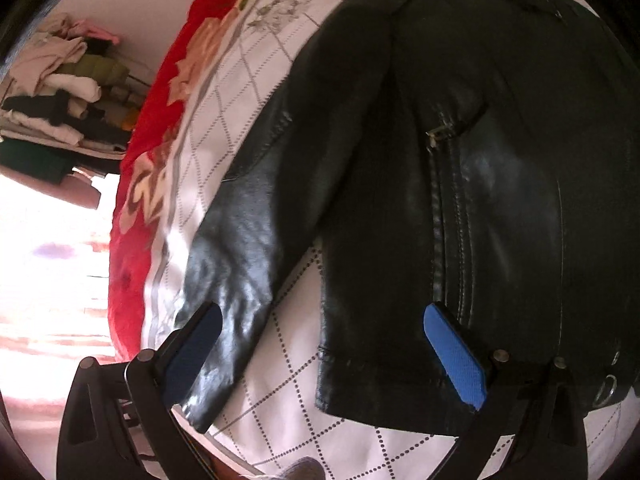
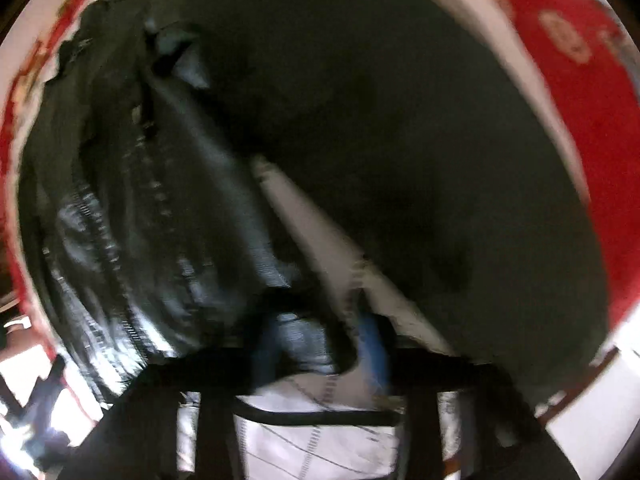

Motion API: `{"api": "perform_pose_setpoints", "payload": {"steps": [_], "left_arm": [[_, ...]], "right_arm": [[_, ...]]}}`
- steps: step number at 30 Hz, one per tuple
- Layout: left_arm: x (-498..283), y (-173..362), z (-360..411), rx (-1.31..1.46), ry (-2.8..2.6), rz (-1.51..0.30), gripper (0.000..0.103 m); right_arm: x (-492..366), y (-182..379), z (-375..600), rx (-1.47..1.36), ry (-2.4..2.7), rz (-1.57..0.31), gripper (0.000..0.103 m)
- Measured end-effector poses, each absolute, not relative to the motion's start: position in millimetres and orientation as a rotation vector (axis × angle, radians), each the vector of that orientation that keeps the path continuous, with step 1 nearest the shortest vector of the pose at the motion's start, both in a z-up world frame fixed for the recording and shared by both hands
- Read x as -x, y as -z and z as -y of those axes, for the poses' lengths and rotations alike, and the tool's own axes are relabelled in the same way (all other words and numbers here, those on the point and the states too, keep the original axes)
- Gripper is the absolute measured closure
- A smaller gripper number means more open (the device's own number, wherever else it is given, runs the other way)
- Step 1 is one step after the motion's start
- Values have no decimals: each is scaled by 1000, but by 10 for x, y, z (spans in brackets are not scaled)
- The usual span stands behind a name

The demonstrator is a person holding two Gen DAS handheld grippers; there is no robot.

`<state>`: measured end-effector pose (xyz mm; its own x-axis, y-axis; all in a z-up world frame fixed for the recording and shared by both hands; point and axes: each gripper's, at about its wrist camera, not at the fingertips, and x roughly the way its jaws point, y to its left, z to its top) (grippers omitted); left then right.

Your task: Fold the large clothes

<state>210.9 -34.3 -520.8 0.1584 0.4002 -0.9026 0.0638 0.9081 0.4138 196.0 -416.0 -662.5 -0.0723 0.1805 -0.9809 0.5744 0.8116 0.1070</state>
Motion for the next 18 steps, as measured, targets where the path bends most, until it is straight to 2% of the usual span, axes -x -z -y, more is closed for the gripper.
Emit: {"api": "perform_pose_setpoints", "payload": {"steps": [2, 7, 9, 11, 12, 14, 16, 18], "left_arm": [[-2080, 5219, 384, -407, -237, -1409, 0], [-1973, 5128, 524, -460, -199, -1409, 0], [-1944, 5098, 623, -480, -175, -1402, 0], [-1932, 5099, 771, -512, -137, -1390, 0], [-1929, 5098, 819, -527, -126, -1378, 0], [-1946, 5125, 967, -564, -109, -1330, 0], [-1965, 5163, 1087, -598, -103, -1271, 0], [-1983, 5228, 1205, -602, -87, -1242, 0]], "right_arm": [[-1911, 6621, 4081, -611, 363, -1617, 88], [-1676, 6540, 3767, -680, 276, -1651, 91], [-1617, 6536, 3733, -620, 275, -1671, 84], [-1495, 6516, 3917, -706, 311, -1660, 60], [-1359, 6430, 4120, -787, 378, -1610, 58], [-1075, 6259, 4480, -833, 546, -1519, 44], [-716, 6119, 4864, -844, 763, -1436, 37], [-390, 6176, 5171, -852, 914, -1412, 34]]}}
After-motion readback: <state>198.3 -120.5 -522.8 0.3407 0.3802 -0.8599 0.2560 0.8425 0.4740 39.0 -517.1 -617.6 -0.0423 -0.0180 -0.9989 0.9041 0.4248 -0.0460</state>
